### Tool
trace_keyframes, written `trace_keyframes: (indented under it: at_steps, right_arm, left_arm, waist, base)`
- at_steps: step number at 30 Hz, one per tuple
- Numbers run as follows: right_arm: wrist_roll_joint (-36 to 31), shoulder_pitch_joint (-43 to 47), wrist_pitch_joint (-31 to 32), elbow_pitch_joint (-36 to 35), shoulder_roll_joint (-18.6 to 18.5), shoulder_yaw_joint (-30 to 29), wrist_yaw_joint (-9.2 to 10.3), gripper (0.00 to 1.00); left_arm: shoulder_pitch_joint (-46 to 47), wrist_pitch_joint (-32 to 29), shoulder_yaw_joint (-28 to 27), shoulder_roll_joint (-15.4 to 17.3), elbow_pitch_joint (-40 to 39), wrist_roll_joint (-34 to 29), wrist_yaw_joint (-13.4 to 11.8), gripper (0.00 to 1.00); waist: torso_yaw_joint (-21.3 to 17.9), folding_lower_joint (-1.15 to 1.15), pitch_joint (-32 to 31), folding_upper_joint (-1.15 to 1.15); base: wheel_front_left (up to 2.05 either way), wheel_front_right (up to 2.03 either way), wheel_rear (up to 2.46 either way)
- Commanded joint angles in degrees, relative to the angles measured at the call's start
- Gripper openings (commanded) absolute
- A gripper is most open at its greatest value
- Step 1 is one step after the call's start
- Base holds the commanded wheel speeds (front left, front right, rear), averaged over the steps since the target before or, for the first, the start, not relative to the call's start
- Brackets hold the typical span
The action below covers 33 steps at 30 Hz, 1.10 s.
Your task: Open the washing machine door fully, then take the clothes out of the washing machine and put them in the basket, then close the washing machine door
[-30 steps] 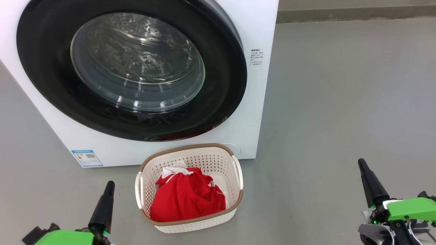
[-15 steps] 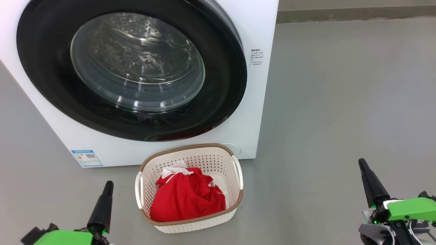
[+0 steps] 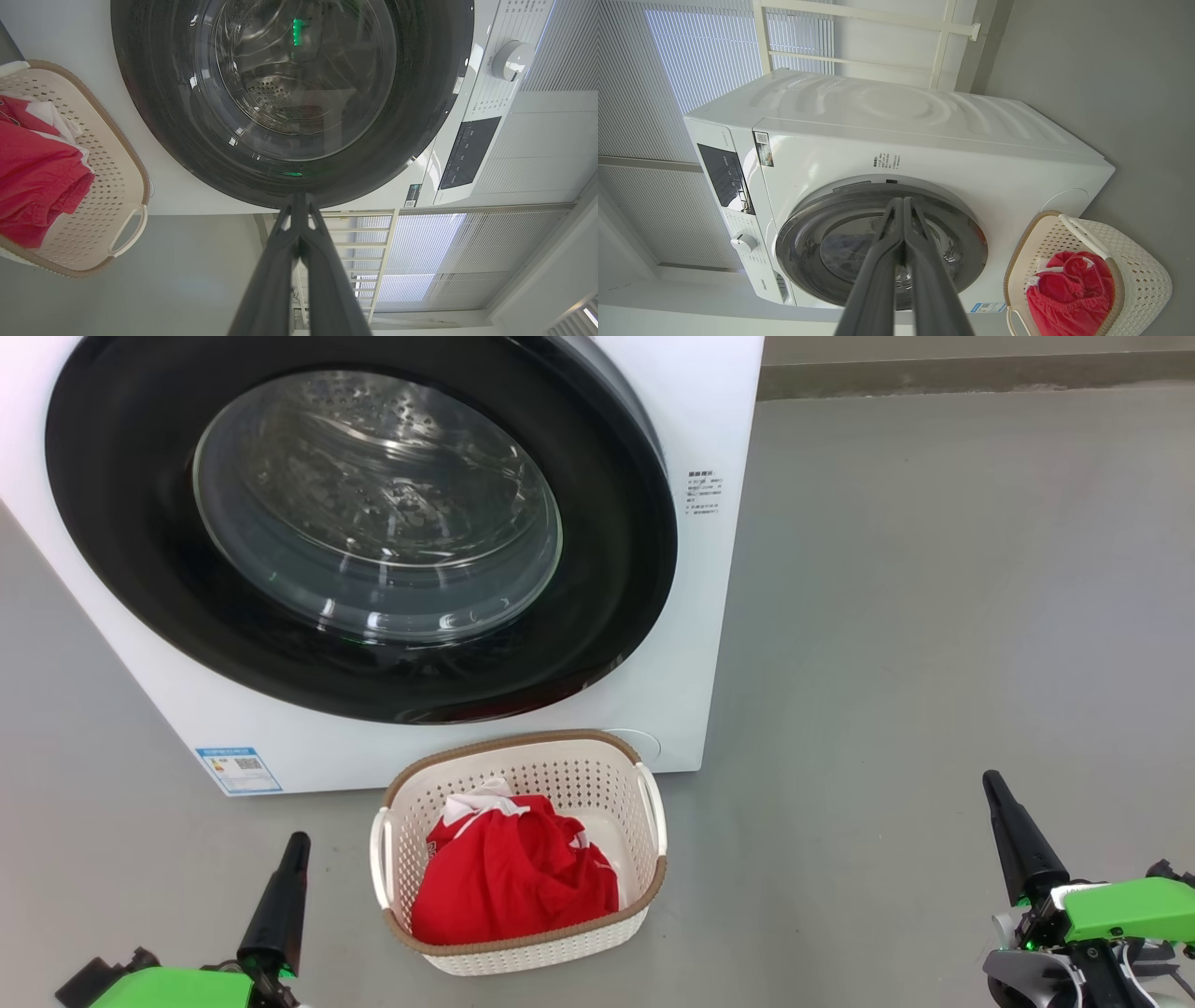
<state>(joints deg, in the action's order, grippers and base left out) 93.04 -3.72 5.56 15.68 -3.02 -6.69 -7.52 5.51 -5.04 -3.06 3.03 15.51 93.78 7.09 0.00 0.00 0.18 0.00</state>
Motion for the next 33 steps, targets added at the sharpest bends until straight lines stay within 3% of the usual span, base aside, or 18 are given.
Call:
trace_keyframes:
  at_steps: [1,33]
  right_arm:
    - [-0.2,-2.4,0.3,-1.7,-0.5,1.0,0.03,0.0]
    - [-0.5,-2.4,0.5,-1.7,-0.2,0.7,0.03,0.0]
  left_arm:
    - [0.6,-0.3,-2.1,0.9,-1.5,-0.4,0.4,0.0]
    - [0.6,-0.7,-2.6,0.5,-1.5,-0.9,0.4,0.0]
  waist:
    - [0.0,0.0,0.0,0.0]
    - [0.0,0.0,0.0,0.0]
  base:
    - [0.0,0.0,0.0]
    - [0.0,0.0,0.0]
